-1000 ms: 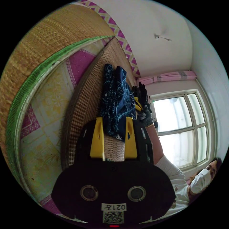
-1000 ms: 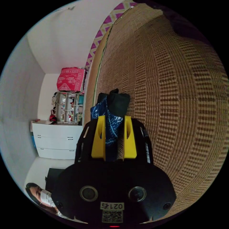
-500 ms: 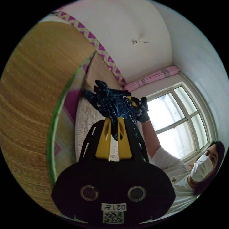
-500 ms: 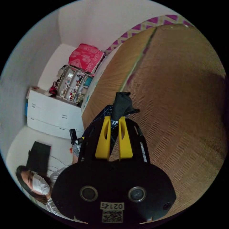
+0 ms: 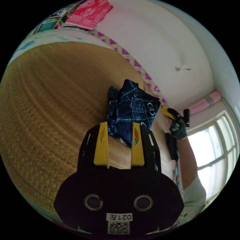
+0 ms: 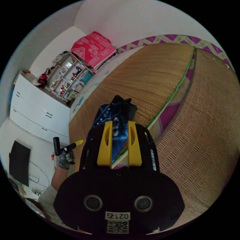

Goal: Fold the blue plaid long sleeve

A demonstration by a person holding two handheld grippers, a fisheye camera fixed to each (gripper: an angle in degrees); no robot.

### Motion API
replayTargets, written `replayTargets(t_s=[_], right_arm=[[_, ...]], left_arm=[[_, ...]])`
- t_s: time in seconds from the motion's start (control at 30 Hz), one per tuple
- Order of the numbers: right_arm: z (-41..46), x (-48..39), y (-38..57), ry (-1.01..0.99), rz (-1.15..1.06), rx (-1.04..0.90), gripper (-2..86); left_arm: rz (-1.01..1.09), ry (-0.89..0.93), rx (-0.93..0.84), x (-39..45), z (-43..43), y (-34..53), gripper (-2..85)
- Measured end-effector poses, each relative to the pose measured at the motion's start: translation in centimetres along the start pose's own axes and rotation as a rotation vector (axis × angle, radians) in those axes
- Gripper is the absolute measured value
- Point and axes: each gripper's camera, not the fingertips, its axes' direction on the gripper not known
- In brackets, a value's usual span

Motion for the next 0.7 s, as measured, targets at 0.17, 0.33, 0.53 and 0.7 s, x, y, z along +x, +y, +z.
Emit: replayTargets(t_s=[0.17, 0.33, 0.53, 0.7], right_arm=[[1.8, -1.6, 6.0, 0.038, -0.072, -0.074, 10.0], [-2.1, -2.5, 14.8, 0.082, -0.131, -0.084, 9.4], [-9.5, -1.4, 26.2, 0.189, -0.072, -0.008, 9.3], [-14.9, -1.2, 32.9, 0.646, -0.129, 0.090, 9.9]], left_arm=[[0.071, -0.216, 0.190, 2.6, -3.8, 5.7, 10.7], [0.286, -0.212, 0.124, 10.9, -3.0, 12.3, 9.2], [0.545, -0.131, 0.031, 22.3, 0.9, 22.3, 7.2], [0.625, -0.092, -0.007, 30.5, 4.6, 28.2, 3.3]])
